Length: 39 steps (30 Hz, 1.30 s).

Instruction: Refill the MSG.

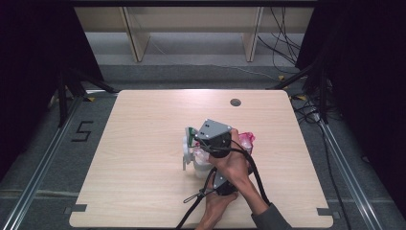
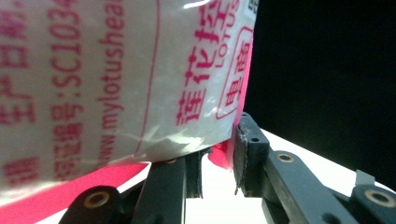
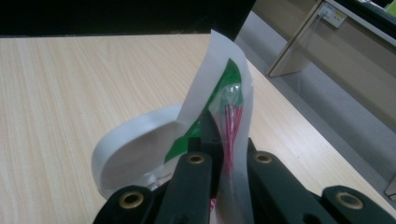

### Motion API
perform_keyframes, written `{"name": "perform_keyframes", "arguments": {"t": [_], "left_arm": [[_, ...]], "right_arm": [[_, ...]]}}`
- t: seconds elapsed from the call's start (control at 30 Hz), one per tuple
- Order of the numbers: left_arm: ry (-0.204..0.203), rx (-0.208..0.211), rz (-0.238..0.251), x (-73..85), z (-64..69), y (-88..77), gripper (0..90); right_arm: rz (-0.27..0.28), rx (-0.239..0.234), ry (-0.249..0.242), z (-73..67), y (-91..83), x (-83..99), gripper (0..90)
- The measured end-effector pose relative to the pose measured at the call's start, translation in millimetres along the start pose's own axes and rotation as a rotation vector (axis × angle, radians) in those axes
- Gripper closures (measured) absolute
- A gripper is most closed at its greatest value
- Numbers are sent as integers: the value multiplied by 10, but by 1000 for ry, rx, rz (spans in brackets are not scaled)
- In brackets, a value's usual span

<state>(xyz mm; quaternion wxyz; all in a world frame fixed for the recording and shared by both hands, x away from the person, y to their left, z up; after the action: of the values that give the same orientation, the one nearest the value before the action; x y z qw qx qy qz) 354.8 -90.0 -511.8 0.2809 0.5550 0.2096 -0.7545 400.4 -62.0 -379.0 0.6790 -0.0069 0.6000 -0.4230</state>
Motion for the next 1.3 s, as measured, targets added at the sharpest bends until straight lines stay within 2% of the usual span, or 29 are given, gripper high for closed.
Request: {"name": "perform_keyframes", "arguments": {"t": [0.03, 0.07, 0.1, 0.13, 0.17, 0.2, 0.3, 0.43, 0.5, 0.53, 0.57, 0.63, 0.97, 1.0, 1.13, 1.17, 1.2, 1.23, 1.27, 1.3], "left_arm": [[10, 0, -5, -2, -4, -8, 748], [118, -21, -86, 3, -79, -62, 748], [100, -16, -68, -2, -63, -53, 748], [145, -16, -98, -1, -90, -73, 748], [145, -16, -98, -1, -90, -73, 748], [6, -1, 3, -10, 2, -11, 748], [8, -4, -2, -7, -3, -13, 748], [3, -2, 8, -12, 5, -4, 748], [16, -10, -13, -5, -5, -21, 747], [-5, -9, 14, -6, 15, -2, 747], [-3, -4, 12, -9, 12, -4, 746], [10, -7, 3, -13, -4, -13, 748], [-2, -10, 10, -14, -5, -8, 748], [-6, -8, 8, -10, -7, -3, 748], [-8, -2, 8, -8, -5, -1, 748], [109, -13, -78, 2, -84, -61, 748], [109, -13, -78, 2, -84, -61, 748], [134, -11, -98, 3, -100, -74, 748], [-4, 1, 7, -8, 0, -4, 748], [-3, 0, 5, -7, -2, -4, 748]], "right_arm": [[5, -4, 11, 0, -5, 0, 900], [8, -3, 11, -1, -10, -5, 900], [9, -4, 9, -6, -21, -12, 900], [11, -5, 10, -11, -25, -18, 900], [11, -5, 10, -11, -25, -18, 900], [7, -5, 6, -15, -19, -16, 900], [4, -6, 22, -19, -13, -8, 900], [12, -8, -1, -10, -22, -21, 900], [10, 1, -1, -12, -6, -14, 900], [-1, -1, 4, -26, 2, -7, 900], [-4, 0, -8, -29, 10, -6, 900], [4, -3, -1, -29, -7, -19, 900], [11, -2, 10, -28, -19, -21, 900], [6, -3, -1, -24, -14, -18, 900], [-2, -4, 13, -30, 6, -3, 900], [11, -1, 1, -12, -7, -14, 900], [11, -1, 1, -12, -7, -14, 900], [7, -4, 13, -20, -16, -11, 900], [6, -2, 15, -21, -8, -9, 900], [6, -2, 15, -21, -8, -9, 900]]}}
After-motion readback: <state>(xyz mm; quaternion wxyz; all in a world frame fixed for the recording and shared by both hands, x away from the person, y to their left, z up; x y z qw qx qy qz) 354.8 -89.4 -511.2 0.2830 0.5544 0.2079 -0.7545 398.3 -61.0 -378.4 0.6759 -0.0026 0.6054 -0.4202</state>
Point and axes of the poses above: each handheld gripper's, and its own axes: y roughly forward along the jaws, x roughly out of its underside, z roughly to its right, the point moved 3 cm from there along y, roughly forward along the jaws, and after that the axes turned 3 degrees about -x, right-handed, at the moved point
